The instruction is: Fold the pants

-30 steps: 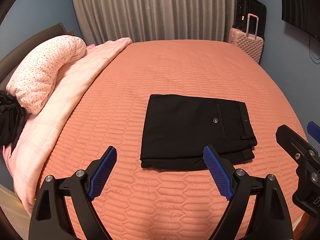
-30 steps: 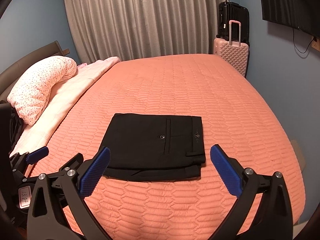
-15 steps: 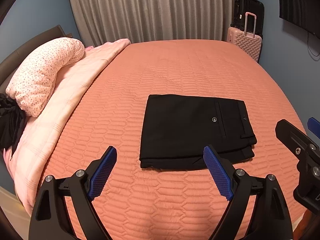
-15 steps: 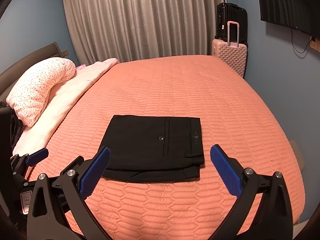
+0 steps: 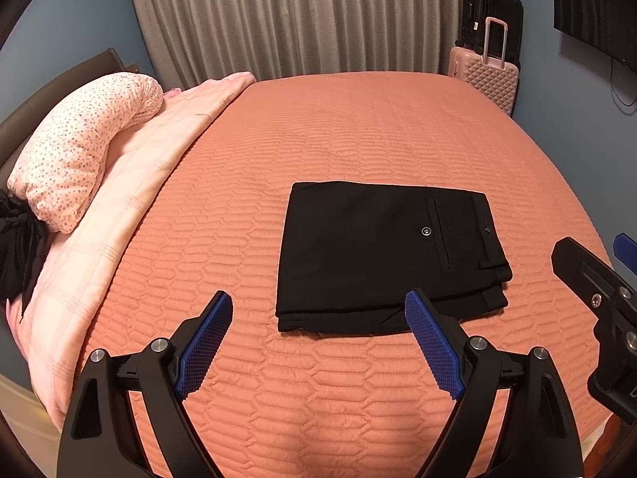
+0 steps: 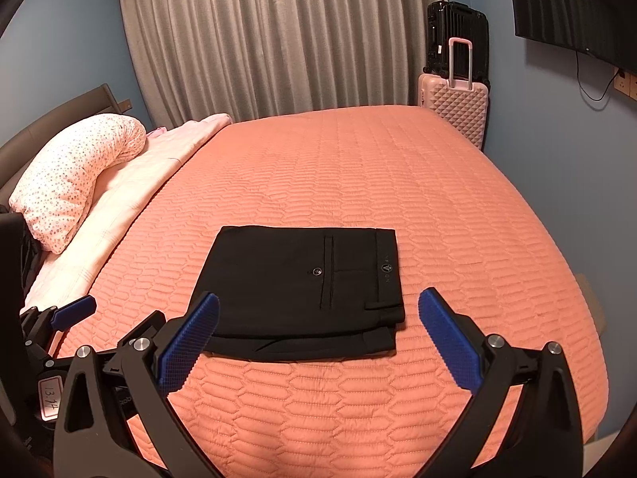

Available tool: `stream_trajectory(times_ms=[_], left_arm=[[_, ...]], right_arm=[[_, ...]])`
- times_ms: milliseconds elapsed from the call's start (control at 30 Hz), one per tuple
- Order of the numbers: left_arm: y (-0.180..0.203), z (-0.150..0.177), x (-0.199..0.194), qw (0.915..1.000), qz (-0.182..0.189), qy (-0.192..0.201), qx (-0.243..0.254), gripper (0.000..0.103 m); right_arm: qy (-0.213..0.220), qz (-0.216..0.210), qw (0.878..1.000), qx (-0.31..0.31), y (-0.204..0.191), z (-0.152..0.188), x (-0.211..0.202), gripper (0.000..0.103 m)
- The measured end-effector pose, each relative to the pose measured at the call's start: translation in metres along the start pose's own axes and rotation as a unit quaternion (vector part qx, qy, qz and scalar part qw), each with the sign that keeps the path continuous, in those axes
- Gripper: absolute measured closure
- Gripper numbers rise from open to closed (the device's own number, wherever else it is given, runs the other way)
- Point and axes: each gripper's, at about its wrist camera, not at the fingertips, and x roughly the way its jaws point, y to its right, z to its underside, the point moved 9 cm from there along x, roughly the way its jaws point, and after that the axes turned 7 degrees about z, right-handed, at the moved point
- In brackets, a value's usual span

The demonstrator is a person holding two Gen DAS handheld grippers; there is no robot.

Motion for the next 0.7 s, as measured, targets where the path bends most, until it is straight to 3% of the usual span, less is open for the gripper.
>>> stream_trajectory(times_ms=[167,267,700], left_arm=[[0.0015,-0.0010,-0.0032,0.9998,0.015,0.012,0.001,0.017],[0.0001,-0.0011,-0.0035,0.9998,0.005,0.017,0.007,0.017],[-0.0049,-0.0008,0.0012,1.0000,0.008,0.005,-0.001,0.016]], right_arm=[[-0.001,0.001,1.000,0.003,0.0003,0.0018,0.0004,0.005],[-0.002,0.001,1.000,0.004,0.0007,0.0029,0.0005,0.005],[-0.002,0.002,1.000,0.007,-0.0018,0.0025,-0.0012,0.005]])
